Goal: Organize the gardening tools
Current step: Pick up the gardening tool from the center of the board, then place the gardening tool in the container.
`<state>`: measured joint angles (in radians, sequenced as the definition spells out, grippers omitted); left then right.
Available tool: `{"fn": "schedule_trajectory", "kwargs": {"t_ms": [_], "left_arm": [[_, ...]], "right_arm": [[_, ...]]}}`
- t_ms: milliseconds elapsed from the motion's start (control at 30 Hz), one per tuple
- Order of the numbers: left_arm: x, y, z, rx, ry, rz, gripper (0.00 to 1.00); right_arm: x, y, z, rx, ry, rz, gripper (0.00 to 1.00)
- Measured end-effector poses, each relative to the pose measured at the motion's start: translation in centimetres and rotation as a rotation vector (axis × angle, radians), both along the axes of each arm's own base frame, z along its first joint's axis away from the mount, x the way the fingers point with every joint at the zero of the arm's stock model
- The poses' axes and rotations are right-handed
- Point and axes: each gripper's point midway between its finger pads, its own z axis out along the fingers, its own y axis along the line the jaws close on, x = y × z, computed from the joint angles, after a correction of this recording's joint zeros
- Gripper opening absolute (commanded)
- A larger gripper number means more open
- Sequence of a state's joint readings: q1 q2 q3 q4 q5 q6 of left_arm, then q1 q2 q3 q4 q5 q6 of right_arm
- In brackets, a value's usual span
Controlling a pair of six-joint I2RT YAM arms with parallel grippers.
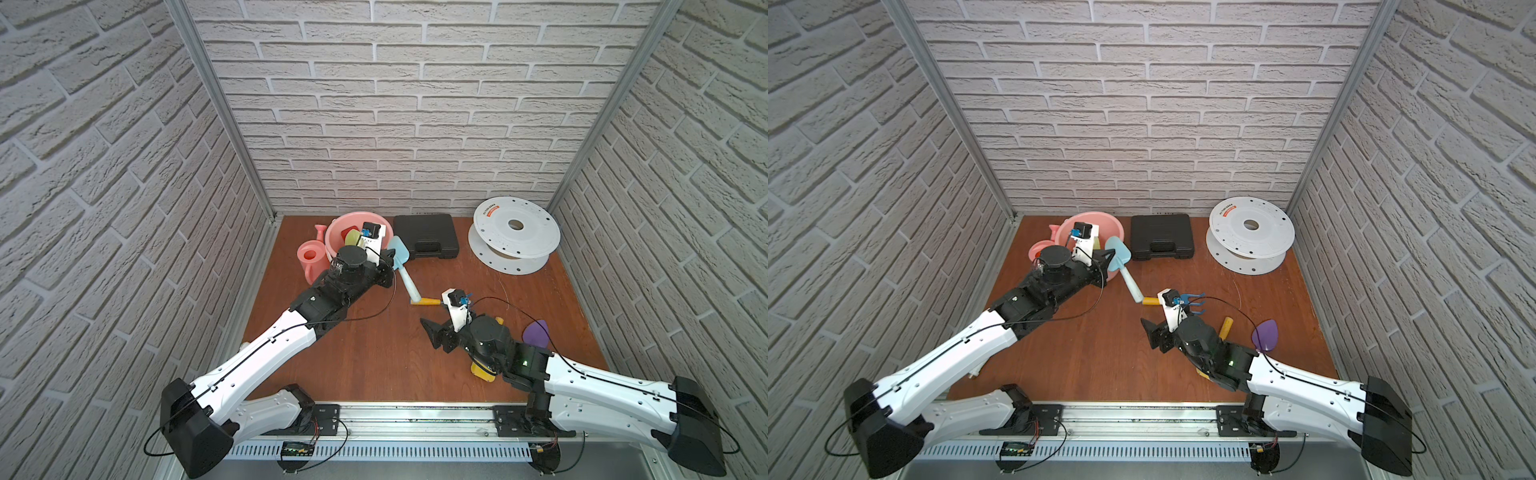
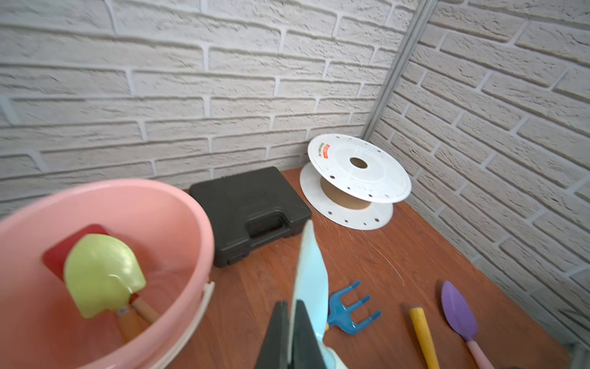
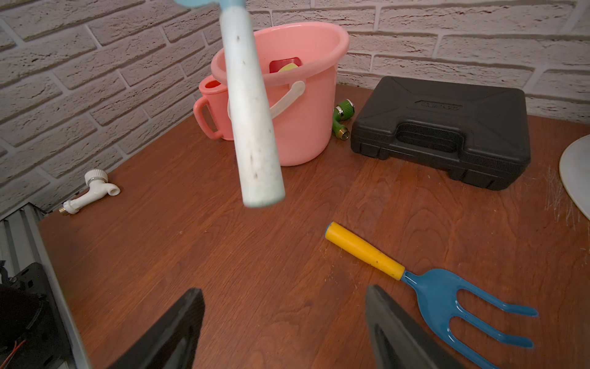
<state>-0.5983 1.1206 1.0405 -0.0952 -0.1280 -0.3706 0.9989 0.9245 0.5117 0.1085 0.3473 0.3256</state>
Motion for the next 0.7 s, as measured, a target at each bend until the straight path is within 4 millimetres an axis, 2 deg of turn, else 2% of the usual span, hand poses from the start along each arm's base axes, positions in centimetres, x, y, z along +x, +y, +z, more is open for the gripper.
{"fn": "schedule_trajectory", "kwargs": {"t_ms": [100, 267, 300, 367, 400, 567, 700], "left_arm": [[0.9, 2.1, 1.5, 0.058, -0.048, 0.067, 0.00], [2.6, 6.2, 2.3, 0.157, -0.085, 0.174, 0.00], [3.0, 6.9, 2.5, 0.171, -0.092, 0.192, 0.00], [3.7, 8.3, 2.8, 0.198, -0.102, 0.225, 0.00], [4.1, 9.0, 2.9, 0.209, -0.108, 0.238, 0.00], [6.6, 11.2, 2.6, 0.268, -0.122, 0.259, 0.00], [9.2, 11.9, 2.0, 0.291, -0.139, 0.233, 0.00]], "right_arm": [[-0.2, -0.3, 0.6, 0.014, -0.009, 0.000, 0.82], [-0.3, -0.6, 0.7, 0.021, -0.011, -0.002, 0.84], [-0.4, -0.6, 0.6, 0.019, -0.010, -0.002, 0.86], [-0.4, -0.6, 0.4, 0.015, -0.006, -0.003, 0.99], [-0.4, -0.6, 0.3, 0.014, -0.003, -0.003, 1.00], [-0.3, -0.5, -0.4, -0.008, 0.011, -0.004, 1.00], [-0.3, -0.5, -0.6, -0.014, 0.015, -0.004, 1.00]]}}
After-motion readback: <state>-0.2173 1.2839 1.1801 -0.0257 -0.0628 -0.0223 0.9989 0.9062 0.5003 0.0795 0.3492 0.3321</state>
